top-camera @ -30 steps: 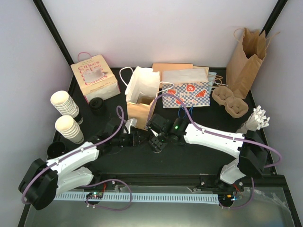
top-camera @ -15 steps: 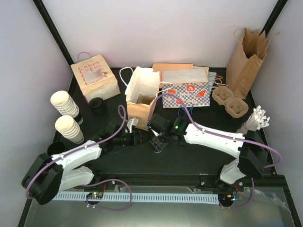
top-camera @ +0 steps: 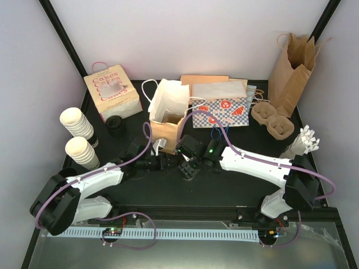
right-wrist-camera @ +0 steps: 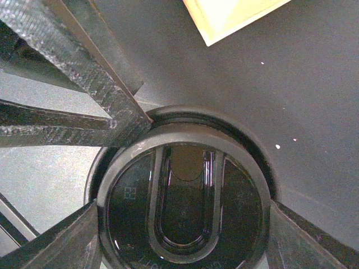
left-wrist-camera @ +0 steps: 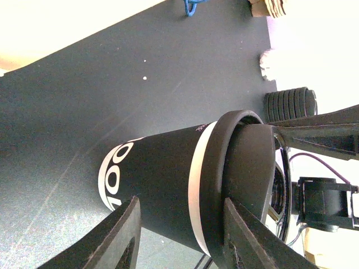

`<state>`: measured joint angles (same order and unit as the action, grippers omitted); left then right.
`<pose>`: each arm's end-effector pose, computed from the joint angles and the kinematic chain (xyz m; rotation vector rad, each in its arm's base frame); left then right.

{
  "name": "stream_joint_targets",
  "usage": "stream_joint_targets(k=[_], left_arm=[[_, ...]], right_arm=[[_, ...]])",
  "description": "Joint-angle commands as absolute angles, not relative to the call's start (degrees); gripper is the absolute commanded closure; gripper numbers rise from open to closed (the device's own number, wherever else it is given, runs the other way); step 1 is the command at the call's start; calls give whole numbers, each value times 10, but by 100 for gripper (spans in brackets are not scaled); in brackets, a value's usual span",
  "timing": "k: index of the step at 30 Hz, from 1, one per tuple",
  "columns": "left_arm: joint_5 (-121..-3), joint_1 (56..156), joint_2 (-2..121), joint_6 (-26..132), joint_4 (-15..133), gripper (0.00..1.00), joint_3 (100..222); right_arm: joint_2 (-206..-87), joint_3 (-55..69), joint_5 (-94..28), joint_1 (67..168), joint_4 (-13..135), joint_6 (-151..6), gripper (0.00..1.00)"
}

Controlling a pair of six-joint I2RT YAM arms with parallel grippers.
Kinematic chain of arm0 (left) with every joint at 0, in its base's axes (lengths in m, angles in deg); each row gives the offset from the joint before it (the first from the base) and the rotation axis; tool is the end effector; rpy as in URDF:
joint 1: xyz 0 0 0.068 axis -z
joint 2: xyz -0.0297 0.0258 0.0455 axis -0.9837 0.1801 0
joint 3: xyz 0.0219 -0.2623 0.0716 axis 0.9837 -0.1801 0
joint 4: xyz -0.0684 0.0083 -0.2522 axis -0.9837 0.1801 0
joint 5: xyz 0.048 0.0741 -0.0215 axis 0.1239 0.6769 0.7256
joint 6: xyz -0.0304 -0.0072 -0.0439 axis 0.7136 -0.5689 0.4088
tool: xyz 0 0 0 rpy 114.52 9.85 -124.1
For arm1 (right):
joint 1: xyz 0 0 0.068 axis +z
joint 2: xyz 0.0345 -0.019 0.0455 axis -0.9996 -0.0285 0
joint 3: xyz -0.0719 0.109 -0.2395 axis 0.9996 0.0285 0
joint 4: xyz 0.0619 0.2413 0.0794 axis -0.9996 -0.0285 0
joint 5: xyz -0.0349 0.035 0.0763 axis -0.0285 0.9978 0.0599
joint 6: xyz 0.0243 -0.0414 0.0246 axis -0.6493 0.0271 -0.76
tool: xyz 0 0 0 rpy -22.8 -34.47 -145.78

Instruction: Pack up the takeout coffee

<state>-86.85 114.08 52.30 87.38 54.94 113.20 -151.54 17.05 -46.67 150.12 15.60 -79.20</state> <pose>0.1719 -0.1416 0.1689 0.1235 2.4794 -1.3409 0.1442 0.2603 0.2462 -1.0947 2.5127 0.2298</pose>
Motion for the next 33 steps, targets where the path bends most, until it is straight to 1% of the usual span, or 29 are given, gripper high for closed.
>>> stream_joint_targets(k=[1, 12, 15, 19, 25, 33], left_arm=[[-833, 1150, 568, 869, 585, 58, 1111], [-814, 1165, 560, 885, 568, 60, 1087], [-816, 1167, 529, 890, 568, 60, 1085], [-825, 1171, 470, 899, 571, 57, 1078], [-852, 1178, 413, 933, 545, 55, 1057], [-860, 1183, 381, 947, 540, 52, 1049]], right_arm=[[-1539, 199, -440, 1514, 161, -771, 27], [-1537, 197, -453, 1513, 163, -788, 28], [-1538, 194, -476, 1514, 161, -809, 28], [-1538, 189, -499, 1513, 167, -846, 28], [-1539, 170, -526, 1513, 167, -894, 30], [-1536, 169, -522, 1514, 173, -878, 30]])
